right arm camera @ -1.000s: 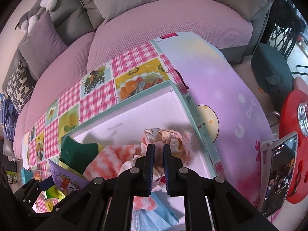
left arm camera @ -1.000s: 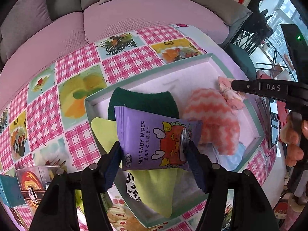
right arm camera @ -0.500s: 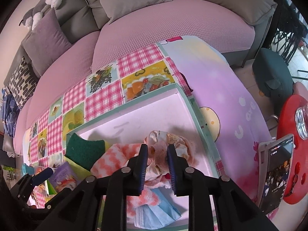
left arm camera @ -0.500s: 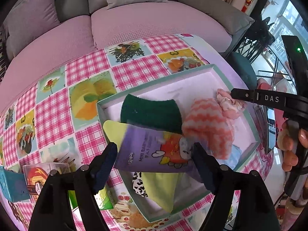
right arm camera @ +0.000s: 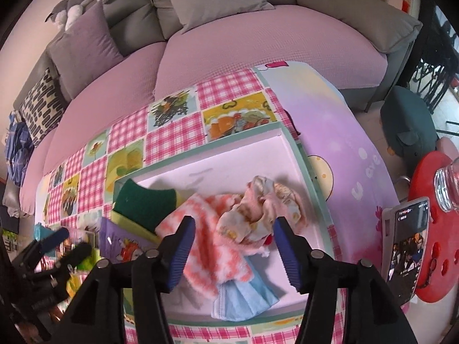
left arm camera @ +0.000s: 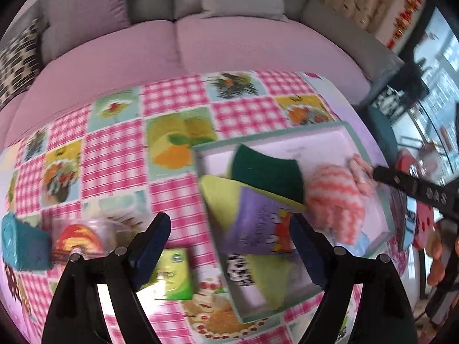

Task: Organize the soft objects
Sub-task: 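Move both tools back toward the green tissue packs on the table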

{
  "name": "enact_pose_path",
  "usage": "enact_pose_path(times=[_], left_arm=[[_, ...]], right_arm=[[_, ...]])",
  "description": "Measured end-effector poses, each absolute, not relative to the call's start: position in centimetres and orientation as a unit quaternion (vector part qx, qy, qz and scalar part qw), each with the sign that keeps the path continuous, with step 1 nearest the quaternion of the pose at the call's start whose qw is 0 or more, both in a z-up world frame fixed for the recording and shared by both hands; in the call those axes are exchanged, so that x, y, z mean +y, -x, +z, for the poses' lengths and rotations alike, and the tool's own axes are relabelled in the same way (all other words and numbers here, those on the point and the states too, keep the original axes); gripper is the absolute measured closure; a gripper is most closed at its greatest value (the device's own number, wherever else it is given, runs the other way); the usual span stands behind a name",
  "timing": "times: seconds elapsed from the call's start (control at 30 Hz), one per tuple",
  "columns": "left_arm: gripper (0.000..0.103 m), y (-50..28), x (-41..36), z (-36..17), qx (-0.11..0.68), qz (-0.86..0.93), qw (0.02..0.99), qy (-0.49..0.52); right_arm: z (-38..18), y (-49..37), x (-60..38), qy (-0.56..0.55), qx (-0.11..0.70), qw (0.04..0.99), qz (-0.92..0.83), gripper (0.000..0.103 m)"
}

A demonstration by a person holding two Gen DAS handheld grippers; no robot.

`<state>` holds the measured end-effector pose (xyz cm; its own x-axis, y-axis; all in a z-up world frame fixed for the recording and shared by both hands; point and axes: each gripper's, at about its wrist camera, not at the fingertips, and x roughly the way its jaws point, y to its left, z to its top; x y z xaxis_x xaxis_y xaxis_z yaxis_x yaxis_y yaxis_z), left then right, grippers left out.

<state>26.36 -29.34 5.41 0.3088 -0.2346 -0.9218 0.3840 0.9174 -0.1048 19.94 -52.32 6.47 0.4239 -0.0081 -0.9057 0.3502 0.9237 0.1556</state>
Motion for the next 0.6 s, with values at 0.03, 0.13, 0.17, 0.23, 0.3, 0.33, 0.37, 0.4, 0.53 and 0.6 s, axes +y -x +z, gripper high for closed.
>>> enact_pose_path(times=[0.03, 0.13, 0.17, 0.23, 0.3, 0.33, 0.37, 0.4, 0.53, 0.6], left_arm=[[0.018, -26.4, -28.7, 5.6, 0.553, -0.183, 0.810, -0.063], [0.018, -26.5, -26.8, 6.2, 0.544, -0.161, 0.822, -0.051], [0.018, -26.4, -26.2, 6.4, 0.541, -0.155, 0.825, -0.047], [0.018, -26.5, -24.9, 6.6, 0.537, -0.141, 0.831, -0.037], [0.018, -26.3, -23.5, 6.9, 0.534, -0.131, 0.835, -0.027], [0.018, -26.2, -23.0, 7.0, 0.532, -0.127, 0.837, -0.023], [0.018, -26.1, -22.3, 7.2, 0.530, -0.122, 0.839, -0.019], [0.018, -26.0, -21.4, 7.4, 0.527, -0.115, 0.842, -0.014], [0.018, -25.6, -18.3, 8.1, 0.515, -0.084, 0.853, 0.000], [0.018, -25.4, -16.6, 8.5, 0.510, -0.068, 0.857, 0.009]], right_arm=[[6.6, -19.8, -51.9, -0.162, 0.525, 0.829, -0.106, 0.036], [6.7, -19.4, -50.8, -0.156, 0.527, 0.830, -0.098, 0.031], [6.7, -19.3, -50.4, -0.153, 0.528, 0.830, -0.095, 0.029], [6.8, -19.2, -49.5, -0.147, 0.528, 0.832, -0.088, 0.024], [6.9, -19.0, -48.5, -0.141, 0.527, 0.834, -0.079, 0.021], [7.0, -18.9, -48.0, -0.138, 0.527, 0.835, -0.076, 0.018], [7.0, -18.8, -47.5, -0.137, 0.528, 0.835, -0.072, 0.015], [7.0, -18.8, -47.1, -0.135, 0.528, 0.836, -0.069, 0.009], [7.5, -18.6, -45.1, -0.121, 0.524, 0.841, -0.054, 0.002], [7.8, -18.6, -43.9, -0.116, 0.522, 0.844, -0.045, 0.002]])
